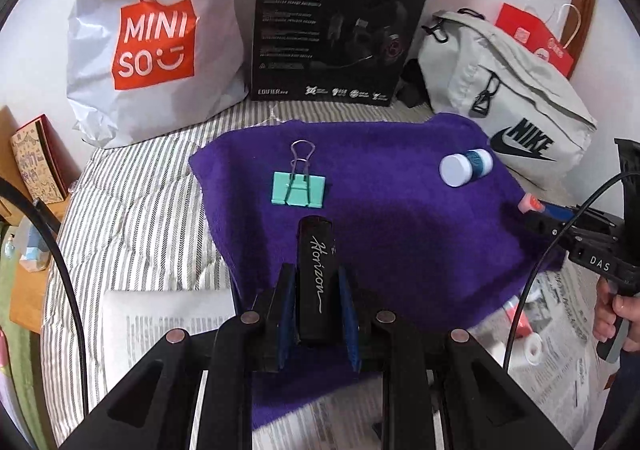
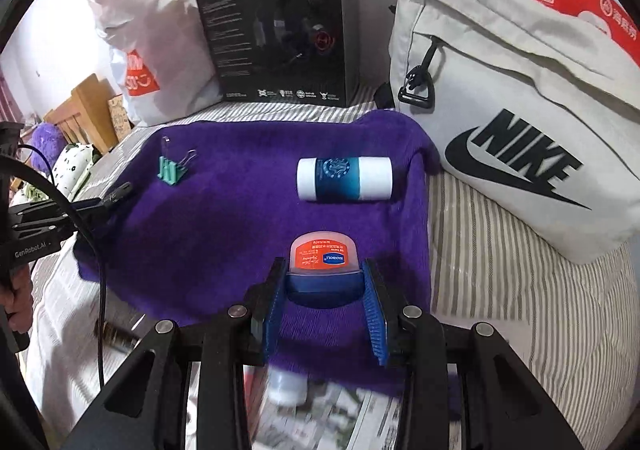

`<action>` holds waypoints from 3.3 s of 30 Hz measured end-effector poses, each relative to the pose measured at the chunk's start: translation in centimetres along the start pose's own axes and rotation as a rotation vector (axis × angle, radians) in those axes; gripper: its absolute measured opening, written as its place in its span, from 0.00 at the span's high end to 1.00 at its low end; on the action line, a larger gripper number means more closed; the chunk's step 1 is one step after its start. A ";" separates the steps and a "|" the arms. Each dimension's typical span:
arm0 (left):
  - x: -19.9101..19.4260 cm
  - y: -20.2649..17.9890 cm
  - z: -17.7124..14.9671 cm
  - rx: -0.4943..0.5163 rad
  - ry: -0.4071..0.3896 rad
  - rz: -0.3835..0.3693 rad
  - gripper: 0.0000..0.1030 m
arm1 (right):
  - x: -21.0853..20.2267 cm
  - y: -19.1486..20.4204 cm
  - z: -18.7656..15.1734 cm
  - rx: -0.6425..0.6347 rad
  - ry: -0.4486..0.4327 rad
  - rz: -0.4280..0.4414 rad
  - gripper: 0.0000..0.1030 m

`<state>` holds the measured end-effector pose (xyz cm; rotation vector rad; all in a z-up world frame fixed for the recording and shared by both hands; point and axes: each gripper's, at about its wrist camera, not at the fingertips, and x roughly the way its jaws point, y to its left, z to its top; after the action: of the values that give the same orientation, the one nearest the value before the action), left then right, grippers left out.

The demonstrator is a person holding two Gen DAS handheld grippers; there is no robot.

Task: Organize rigid objects
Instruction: 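Lower the case onto the towel beside the clip while the right tool lowers the tin beside the bottle, then open both tools and withdraw them from the towel, then grasp the dark Grand Reserve bottle with the left tool while the right tool grasps the white USB light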

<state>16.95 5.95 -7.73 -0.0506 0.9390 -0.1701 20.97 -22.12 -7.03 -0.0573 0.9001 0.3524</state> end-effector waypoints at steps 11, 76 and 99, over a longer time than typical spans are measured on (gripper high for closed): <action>2.6 1.2 1.0 -0.011 0.027 0.006 0.80 | 4.1 -1.1 1.8 0.000 0.047 -0.022 0.65; -6.0 -1.0 -9.0 0.010 0.047 0.044 0.58 | -3.9 2.1 -7.4 -0.030 0.002 -0.023 0.57; -4.7 -3.9 -10.2 0.096 0.054 -0.013 0.58 | -4.0 0.4 -10.6 -0.005 0.017 -0.050 0.76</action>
<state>5.56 3.24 -9.52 0.0369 0.9833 -0.2293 10.52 -24.97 -10.51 -0.0877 0.9127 0.3084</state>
